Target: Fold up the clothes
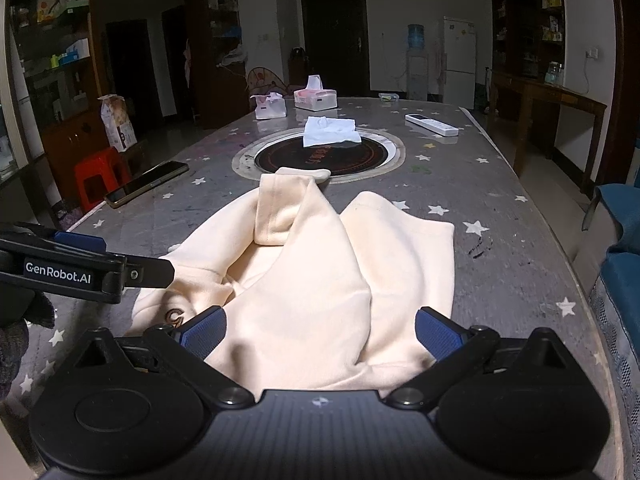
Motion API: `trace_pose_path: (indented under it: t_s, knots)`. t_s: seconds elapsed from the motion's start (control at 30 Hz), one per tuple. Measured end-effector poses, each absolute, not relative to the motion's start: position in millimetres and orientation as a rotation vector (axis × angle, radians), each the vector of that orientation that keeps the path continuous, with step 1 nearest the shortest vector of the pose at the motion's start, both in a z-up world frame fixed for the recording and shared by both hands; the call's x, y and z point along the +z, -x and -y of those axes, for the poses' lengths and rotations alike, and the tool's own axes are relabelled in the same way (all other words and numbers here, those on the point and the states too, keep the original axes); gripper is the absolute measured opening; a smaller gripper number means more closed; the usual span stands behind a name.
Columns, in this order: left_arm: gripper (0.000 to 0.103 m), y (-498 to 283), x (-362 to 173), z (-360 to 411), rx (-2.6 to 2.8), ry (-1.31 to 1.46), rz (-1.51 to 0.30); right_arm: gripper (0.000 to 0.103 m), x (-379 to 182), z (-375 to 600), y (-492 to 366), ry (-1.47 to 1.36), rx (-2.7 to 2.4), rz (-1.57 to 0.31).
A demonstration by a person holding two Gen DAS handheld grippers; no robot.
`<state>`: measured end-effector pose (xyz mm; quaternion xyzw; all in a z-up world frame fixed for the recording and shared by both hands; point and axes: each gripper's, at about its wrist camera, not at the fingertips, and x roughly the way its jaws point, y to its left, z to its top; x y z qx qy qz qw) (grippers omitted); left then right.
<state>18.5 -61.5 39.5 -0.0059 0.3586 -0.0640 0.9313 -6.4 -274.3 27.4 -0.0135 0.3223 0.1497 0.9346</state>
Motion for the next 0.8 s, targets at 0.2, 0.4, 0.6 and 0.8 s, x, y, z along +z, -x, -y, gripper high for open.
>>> trace_pose_path:
  t_s: [0.2,0.4,0.6,0.8]
  knots:
    - [0.096,-38.9,39.4,65.3,-0.141,-0.003,-0.728,0.094,28.2,274.0,-11.9,0.034,0.311,-0.663]
    - [0.087,-61.5,34.2,69.0,-0.160,-0.016,-0.739,0.086,28.7,273.1,-37.2,0.042,0.331,-0.673]
    - [0.087,-80.9,31.4,73.8,-0.210,-0.035,-0.735,0.079,29.8,269.2,-69.2,0.053,0.374,-0.682]
    - [0.076,-97.9,24.3,74.4,-0.228,-0.056,-0.752,0.069,31.4,258.7,-100.3,0.067,0.441,-0.688]
